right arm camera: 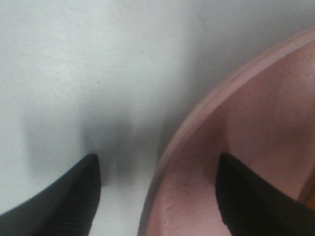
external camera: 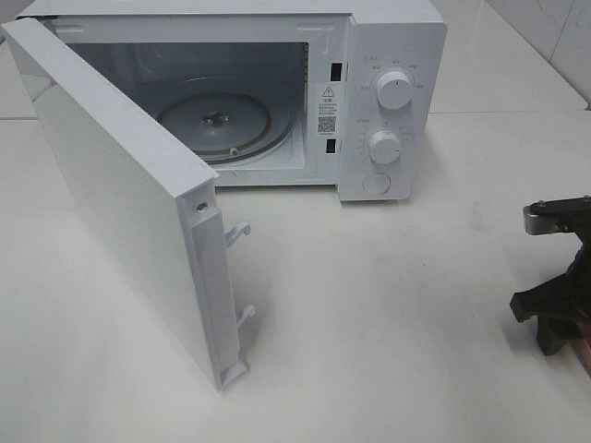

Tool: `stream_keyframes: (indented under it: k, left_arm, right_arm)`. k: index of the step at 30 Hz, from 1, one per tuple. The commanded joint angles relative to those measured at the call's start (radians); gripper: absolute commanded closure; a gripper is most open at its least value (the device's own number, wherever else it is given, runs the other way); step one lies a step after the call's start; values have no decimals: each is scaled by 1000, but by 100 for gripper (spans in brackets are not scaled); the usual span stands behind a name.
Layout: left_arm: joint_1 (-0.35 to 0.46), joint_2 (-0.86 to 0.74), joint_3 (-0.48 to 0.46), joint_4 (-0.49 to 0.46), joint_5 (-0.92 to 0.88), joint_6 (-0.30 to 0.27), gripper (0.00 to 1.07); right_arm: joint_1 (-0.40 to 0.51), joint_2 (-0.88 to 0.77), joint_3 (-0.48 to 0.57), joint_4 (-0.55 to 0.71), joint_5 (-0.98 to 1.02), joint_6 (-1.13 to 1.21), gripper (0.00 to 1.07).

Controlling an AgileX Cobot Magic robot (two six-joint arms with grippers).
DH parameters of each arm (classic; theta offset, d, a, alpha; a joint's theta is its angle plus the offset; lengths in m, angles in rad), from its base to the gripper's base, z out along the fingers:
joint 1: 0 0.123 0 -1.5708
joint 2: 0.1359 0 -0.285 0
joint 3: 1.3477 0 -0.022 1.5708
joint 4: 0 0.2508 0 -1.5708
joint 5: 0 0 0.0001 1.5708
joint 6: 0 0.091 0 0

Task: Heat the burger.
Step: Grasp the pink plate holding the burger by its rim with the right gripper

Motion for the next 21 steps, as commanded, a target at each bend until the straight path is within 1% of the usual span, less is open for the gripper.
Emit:
stream_keyframes:
  k: [1,2,3,4,6,7,8,9,10,17,21]
  left_arm:
    - [5,-1,1,-4,5,0,7]
    - [5,-1,1,-4,5,0,7]
    - [5,-1,1,-4,5,0,7]
    - [5,-1,1,-4,5,0,7]
    - [5,-1,1,-4,5,0,7]
    - [5,-1,1,-4,5,0,7]
    - [5,-1,1,-4,5,0,7]
    - [5,-1,1,-4,5,0,7]
    - [5,-1,1,-4,5,0,7]
    - [5,-1,1,-4,5,0,7]
    - [5,-1,1,-4,5,0,7]
  right_arm:
    - [-3,10,5,-12,-9,25,69]
    - [-3,10,5,-12,-9,25,69]
    - [-3,10,5,-17,-5,25,77]
    - [-3,10,5,-17,-5,25,77]
    - [-3,10,5,-24,10,25,100]
    - [-3,10,5,-24,10,25,100]
    - [-3,9,5,-24,15,25,105]
    - [-3,9,5,-24,15,25,105]
    - [-3,7,4,-22,23,28,107]
    - [1,-2,3,-30,38,62,107]
    - [5,-29,3,-70,72,121,107]
